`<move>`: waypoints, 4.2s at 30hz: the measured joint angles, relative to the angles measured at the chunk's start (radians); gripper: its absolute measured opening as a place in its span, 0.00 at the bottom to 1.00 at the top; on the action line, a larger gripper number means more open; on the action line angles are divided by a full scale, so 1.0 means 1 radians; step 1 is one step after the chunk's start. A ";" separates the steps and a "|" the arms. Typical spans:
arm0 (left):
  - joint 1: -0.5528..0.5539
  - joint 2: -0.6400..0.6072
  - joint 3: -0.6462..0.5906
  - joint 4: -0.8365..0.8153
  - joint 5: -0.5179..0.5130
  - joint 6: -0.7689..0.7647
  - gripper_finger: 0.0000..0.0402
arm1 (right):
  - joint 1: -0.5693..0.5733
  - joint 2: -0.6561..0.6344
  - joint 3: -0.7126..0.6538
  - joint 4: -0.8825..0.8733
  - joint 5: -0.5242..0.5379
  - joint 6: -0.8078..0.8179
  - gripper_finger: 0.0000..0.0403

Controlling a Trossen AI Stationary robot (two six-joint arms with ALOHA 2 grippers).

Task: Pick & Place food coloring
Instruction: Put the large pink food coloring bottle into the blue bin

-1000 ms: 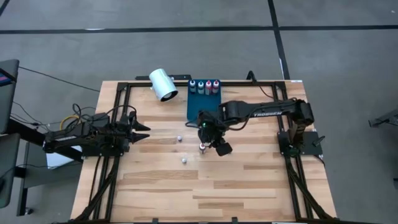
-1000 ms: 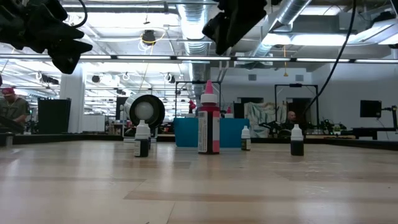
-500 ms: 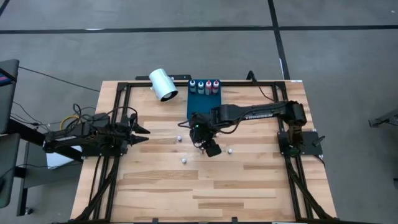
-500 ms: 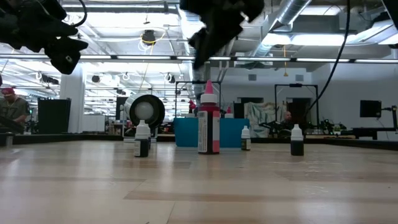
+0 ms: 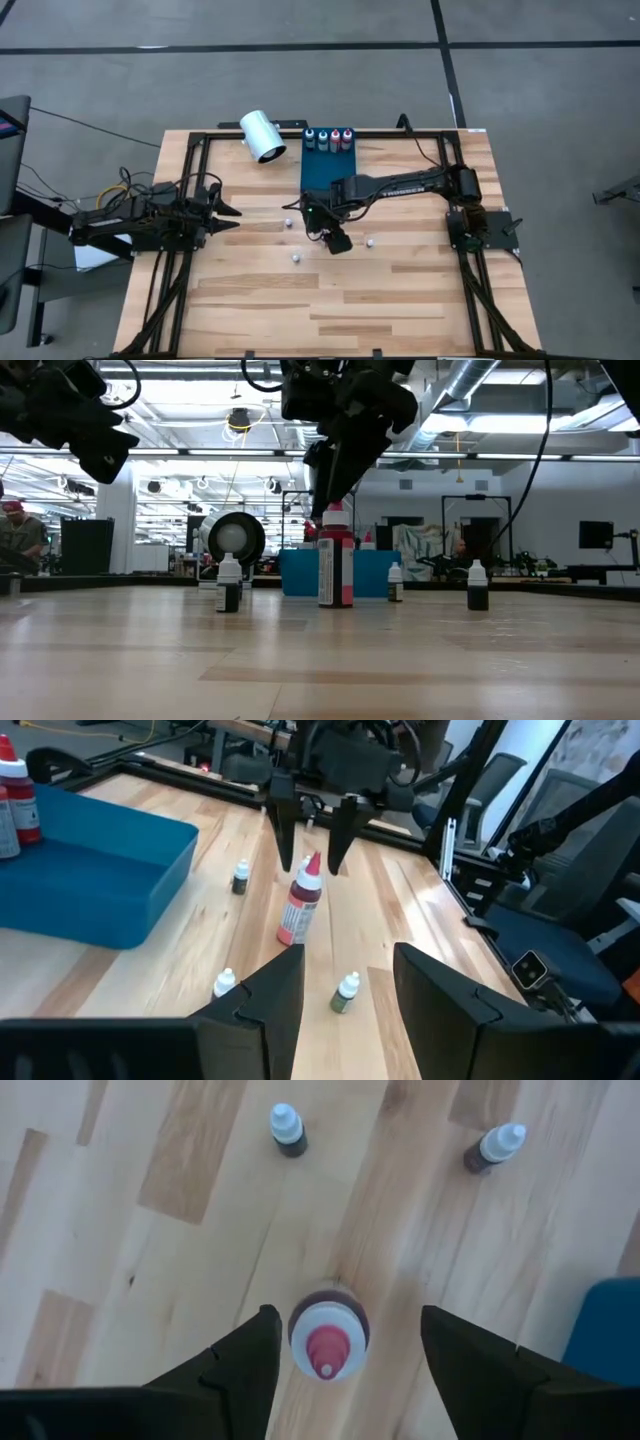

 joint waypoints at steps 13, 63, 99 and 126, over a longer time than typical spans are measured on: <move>0.000 0.000 0.000 -0.032 0.008 0.001 0.36 | 0.015 0.000 0.000 -0.014 -0.001 0.024 0.56; 0.000 0.000 0.000 -0.033 0.008 -0.007 0.36 | 0.033 -0.001 -0.043 0.038 -0.001 0.073 0.36; 0.000 0.000 0.000 -0.034 0.008 -0.007 0.36 | -0.002 0.000 -0.078 0.038 0.059 0.098 0.27; 0.000 0.000 0.000 -0.034 0.008 0.019 0.36 | -0.185 -0.001 0.277 -0.287 0.102 0.101 0.28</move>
